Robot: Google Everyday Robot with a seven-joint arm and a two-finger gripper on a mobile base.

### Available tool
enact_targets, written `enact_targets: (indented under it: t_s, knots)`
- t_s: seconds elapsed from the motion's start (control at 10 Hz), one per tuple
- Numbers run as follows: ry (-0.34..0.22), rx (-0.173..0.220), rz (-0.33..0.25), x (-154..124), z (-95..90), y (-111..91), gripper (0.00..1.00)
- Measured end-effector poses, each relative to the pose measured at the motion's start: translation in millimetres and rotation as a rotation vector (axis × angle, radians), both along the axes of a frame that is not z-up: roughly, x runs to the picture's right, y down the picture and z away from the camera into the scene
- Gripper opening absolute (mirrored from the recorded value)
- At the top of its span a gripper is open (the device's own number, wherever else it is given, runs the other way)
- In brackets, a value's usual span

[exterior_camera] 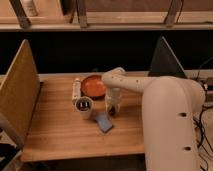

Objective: Drag the pepper across the table

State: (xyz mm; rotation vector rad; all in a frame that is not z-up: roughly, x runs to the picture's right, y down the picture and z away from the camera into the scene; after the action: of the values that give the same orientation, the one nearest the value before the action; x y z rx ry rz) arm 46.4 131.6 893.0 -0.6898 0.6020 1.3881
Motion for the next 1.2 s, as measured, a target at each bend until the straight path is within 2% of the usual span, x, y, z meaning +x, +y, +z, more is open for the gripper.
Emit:
enact_targets:
  t_s: [0.3, 0.4, 0.6, 0.8, 1.0, 1.2]
  knots:
    - [0.066, -0.002, 0.064, 24, 18.5, -17, 0.00]
    - [0.095, -0.017, 0.085, 34, 27.5, -19, 0.00]
    - [0.120, -0.038, 0.106, 40, 41.6, -21, 0.00]
    - [0.107, -0.047, 0.097, 31, 53.6, -29, 0.00]
    - [0.064, -0.015, 0.099, 13, 64.0, -49, 0.00]
    - [0.015, 0.044, 0.109, -2, 67.5, -86, 0.00]
